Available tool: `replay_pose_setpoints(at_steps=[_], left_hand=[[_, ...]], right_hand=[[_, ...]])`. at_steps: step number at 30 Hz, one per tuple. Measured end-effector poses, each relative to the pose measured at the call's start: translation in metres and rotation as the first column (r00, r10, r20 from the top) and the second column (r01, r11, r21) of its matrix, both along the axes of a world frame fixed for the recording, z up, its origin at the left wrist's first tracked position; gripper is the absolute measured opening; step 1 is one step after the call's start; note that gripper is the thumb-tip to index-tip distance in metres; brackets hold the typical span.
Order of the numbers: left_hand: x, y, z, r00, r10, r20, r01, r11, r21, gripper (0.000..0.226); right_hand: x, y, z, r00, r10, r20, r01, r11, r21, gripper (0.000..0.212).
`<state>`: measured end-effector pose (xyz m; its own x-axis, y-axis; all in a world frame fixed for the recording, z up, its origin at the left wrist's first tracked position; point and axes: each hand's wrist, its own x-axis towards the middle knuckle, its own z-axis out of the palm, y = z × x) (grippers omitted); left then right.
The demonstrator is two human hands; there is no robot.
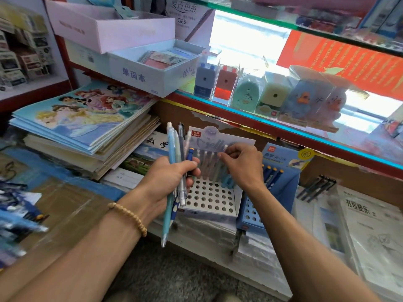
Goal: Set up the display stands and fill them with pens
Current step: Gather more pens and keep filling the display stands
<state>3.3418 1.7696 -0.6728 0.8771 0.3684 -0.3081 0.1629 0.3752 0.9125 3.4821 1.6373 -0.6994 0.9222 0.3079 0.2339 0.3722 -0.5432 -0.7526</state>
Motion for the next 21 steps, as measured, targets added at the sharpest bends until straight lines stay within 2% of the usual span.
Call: replay_pose_setpoints(at_steps=[13,15,17,21], left_hand=[[0.0,0.0,-0.001,1.0,-0.001,-0.011,0.001,1.0,0.028,0.013],[-0.001,0.0,-0.001,1.0,-0.004,-0.011,0.004,1.0,0.028,0.013],[-0.002,0.0,-0.001,1.0,-0.005,-0.012,0.005,1.0,0.029,0.013],[-0.002,-0.001,0.0,1.0,-0.004,-0.007,0.004,1.0,0.024,0.013]], right_hand=[[-0.004,0.001,0.001,0.999,0.023,0.046,-0.022,1.0,-0.008,0.009],[-0.004,0.001,-0.003,0.999,0.02,0.037,-0.019,0.999,-0.041,0.005],[-0.004,0.002,-0.008,0.999,0.019,0.049,-0.014,0.995,-0.096,0.01],[-0.007,0.004,-0.014,0.994,0.072,0.087,-0.044,0.957,-0.285,0.012]])
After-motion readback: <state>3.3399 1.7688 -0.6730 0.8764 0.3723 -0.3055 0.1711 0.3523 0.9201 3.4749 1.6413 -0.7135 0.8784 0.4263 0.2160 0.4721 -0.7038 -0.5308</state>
